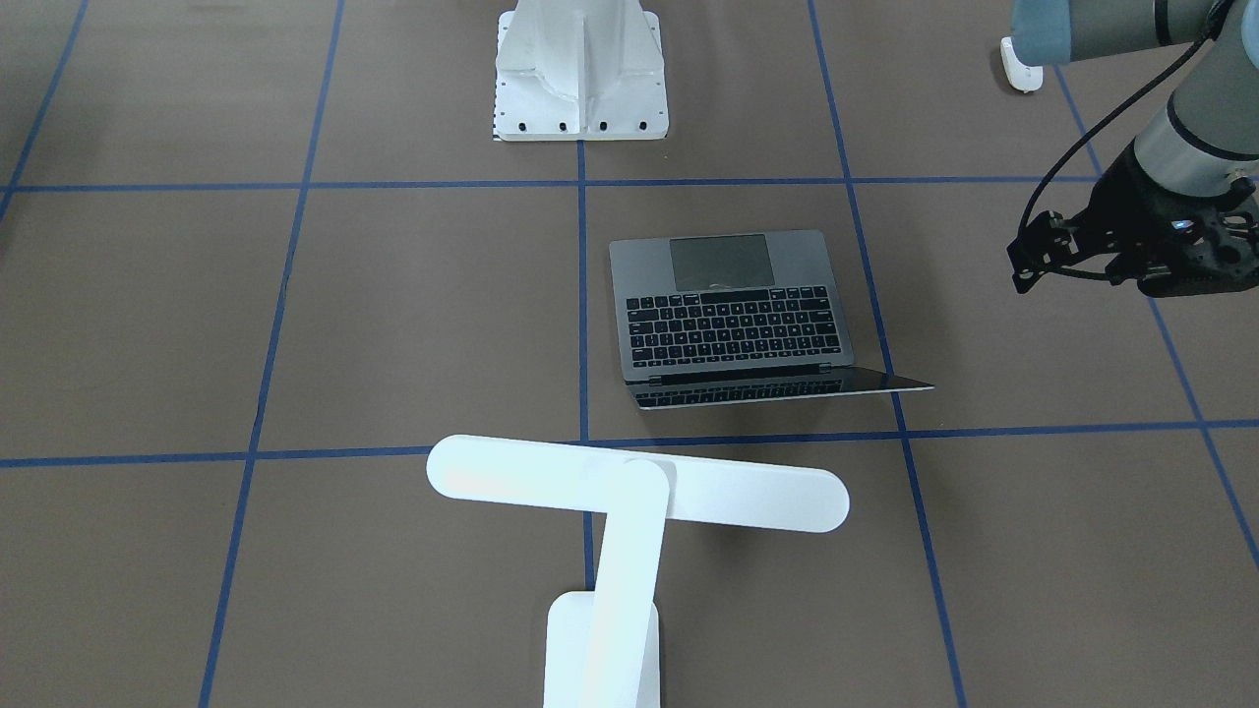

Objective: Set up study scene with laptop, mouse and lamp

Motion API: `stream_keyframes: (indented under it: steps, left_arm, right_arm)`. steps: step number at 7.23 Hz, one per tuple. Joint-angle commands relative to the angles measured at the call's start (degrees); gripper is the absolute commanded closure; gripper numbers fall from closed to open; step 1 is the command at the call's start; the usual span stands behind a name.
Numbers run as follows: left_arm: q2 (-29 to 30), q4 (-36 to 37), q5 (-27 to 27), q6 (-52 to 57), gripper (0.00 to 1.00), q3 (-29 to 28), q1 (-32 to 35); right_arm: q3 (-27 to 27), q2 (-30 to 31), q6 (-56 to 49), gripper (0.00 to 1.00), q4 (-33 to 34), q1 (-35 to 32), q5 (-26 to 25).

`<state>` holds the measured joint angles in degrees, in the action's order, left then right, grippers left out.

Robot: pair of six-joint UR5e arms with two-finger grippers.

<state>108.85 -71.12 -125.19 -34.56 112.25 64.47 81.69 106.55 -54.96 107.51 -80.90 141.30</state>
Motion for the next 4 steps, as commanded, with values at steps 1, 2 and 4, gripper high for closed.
stream_keyframes:
  steps: [1,2,4]
  left_arm:
    - [-1.54,-0.07,0.03,0.11,0.00,1.38,0.04]
    - [-1.80,-0.07,0.03,0.28,0.00,1.39,-0.04]
    - [-3.21,-0.16,0.03,0.64,0.00,1.39,-0.04]
  right_arm:
    - [11.67,-0.38,0.37,1.00,16.32,-0.31,0.73]
    - [17.04,-1.16,0.98,1.00,25.20,-0.40,1.78]
    - [23.05,-1.70,4.83,1.00,28.63,-0.31,5.13]
